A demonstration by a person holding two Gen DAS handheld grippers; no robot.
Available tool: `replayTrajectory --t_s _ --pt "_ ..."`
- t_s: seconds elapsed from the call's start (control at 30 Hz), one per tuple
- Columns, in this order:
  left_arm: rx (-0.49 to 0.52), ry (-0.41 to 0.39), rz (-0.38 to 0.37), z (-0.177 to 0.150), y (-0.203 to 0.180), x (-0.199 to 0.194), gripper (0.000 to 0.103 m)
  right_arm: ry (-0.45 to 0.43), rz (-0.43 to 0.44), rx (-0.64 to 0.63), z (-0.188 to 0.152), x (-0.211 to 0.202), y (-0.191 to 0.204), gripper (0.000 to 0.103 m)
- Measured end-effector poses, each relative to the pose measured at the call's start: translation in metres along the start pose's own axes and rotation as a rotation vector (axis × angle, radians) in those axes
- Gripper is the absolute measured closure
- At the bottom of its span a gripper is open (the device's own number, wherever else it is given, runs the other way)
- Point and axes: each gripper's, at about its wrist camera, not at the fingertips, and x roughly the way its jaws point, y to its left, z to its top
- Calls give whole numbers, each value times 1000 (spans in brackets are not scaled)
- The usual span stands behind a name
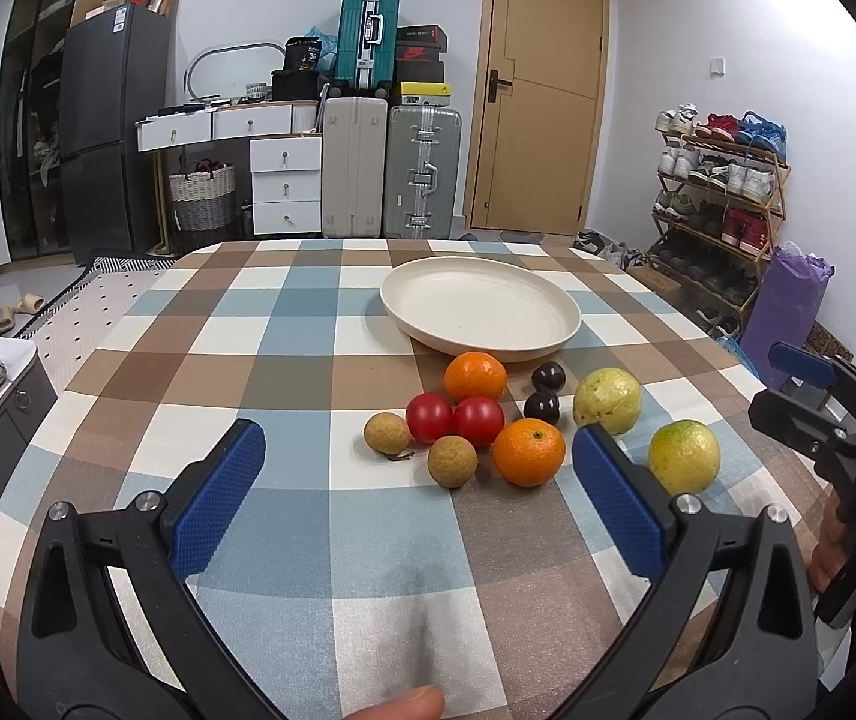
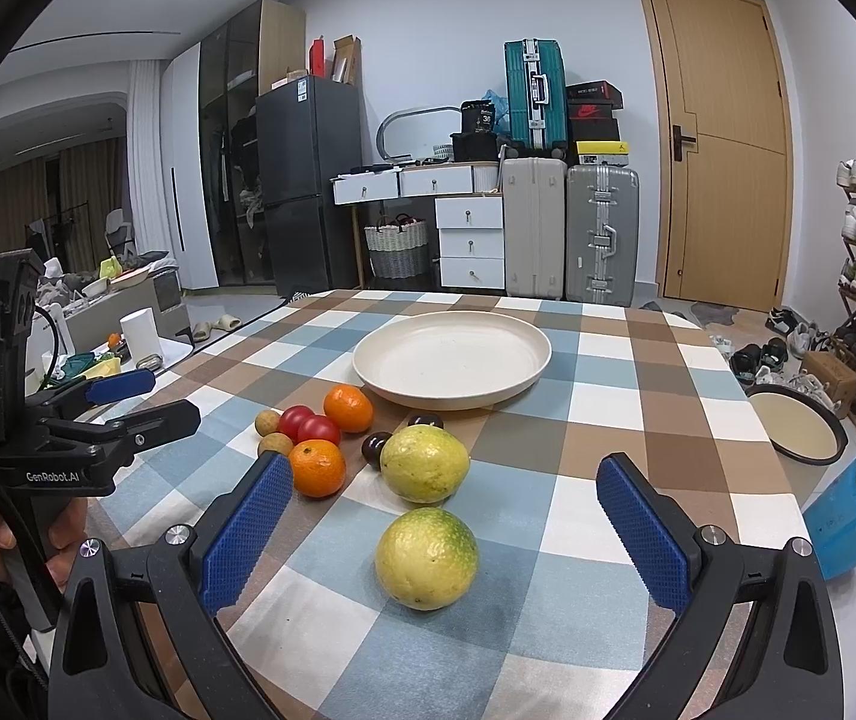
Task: Organize fruits
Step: 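Move left gripper to a brown longan while right gripper approaches a large yellow-green citrus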
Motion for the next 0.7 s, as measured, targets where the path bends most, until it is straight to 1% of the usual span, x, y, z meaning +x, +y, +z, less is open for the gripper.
replayTrajectory --t_s 0.17,0.27,0.37,0.4,0.5,0.6,0.7 --pt "-23 25 13 -3 6 8 1 11 -18 0 -1 5 -2 0" --pt "-30 59 -10 -6 7 17 1 37 -64 7 1 9 -3 0" --pt "-33 100 -11 -4 10 17 1 77 -115 20 1 15 -5 0" --pt "-33 110 -11 -4 9 18 1 95 -117 26 1 18 -7 0" --pt "-14 142 -16 -7 3 23 1 192 -112 31 -2 31 -10 0" --pt "11 176 -12 -7 -2 30 1 252 -129 31 -4 39 -14 0" --pt "6 235 -11 -7 -2 43 1 315 -81 109 -8 45 -25 2"
